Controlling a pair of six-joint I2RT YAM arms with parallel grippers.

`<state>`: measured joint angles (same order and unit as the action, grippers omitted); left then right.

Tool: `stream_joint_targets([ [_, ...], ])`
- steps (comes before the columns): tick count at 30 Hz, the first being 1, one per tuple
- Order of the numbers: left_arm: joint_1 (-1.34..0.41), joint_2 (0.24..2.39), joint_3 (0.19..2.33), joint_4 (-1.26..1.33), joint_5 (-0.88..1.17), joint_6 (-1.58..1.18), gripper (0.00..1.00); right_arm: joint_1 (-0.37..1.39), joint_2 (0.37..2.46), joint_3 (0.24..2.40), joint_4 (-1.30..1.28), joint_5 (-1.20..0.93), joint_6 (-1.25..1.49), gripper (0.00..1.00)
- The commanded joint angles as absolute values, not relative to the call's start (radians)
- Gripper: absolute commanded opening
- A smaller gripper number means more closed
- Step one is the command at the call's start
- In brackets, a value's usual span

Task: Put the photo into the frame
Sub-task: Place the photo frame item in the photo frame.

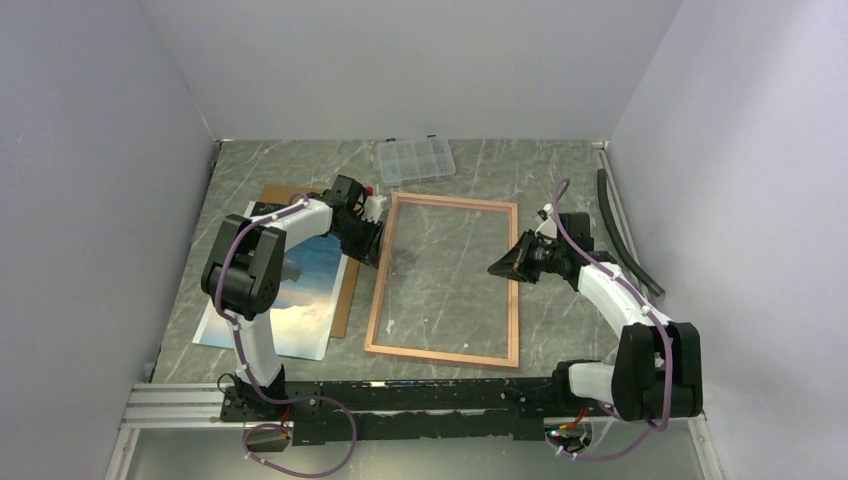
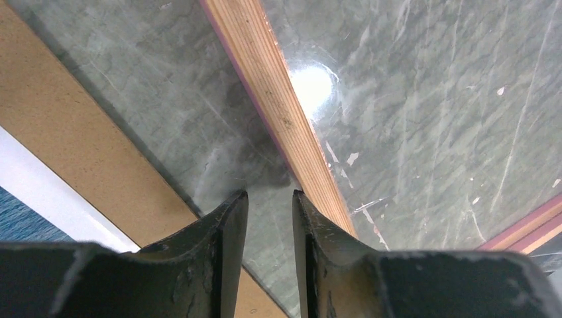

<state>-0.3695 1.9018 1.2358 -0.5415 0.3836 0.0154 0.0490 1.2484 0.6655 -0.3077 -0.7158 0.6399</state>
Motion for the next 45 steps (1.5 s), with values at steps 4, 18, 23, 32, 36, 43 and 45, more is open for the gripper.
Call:
stream_joint_targets([
  [4, -0.389, 1.897, 1.204, -0.543, 0.415, 0.022, 0.36, 0.051, 1.193, 0.626, -0.254, -0.726, 0.679, 0.0],
  [18, -0.396, 1.888, 1.196, -0.542, 0.414, 0.021, 0.32, 0.051, 1.208, 0.586, -0.227, -0.704, 0.691, 0.0],
  [23, -0.399, 1.896, 1.194, -0.539, 0.419, 0.02, 0.32, 0.051, 1.215, 0.582, -0.18, -0.716, 0.706, 0.0],
  [32, -0.414, 1.906, 1.201, -0.537, 0.429, 0.016, 0.31, 0.056, 1.164, 0.487, -0.005, -0.655, 0.804, 0.0],
  [36, -0.419, 1.911, 1.203, -0.541, 0.429, 0.02, 0.3, 0.067, 1.123, 0.46, 0.058, -0.649, 0.807, 0.0],
  [43, -0.42, 1.915, 1.208, -0.541, 0.423, 0.017, 0.29, 0.111, 1.082, 0.451, 0.183, -0.708, 0.854, 0.0],
  [45, -0.422, 1.914, 1.21, -0.542, 0.423, 0.017, 0.28, 0.122, 1.074, 0.446, 0.216, -0.713, 0.879, 0.0],
])
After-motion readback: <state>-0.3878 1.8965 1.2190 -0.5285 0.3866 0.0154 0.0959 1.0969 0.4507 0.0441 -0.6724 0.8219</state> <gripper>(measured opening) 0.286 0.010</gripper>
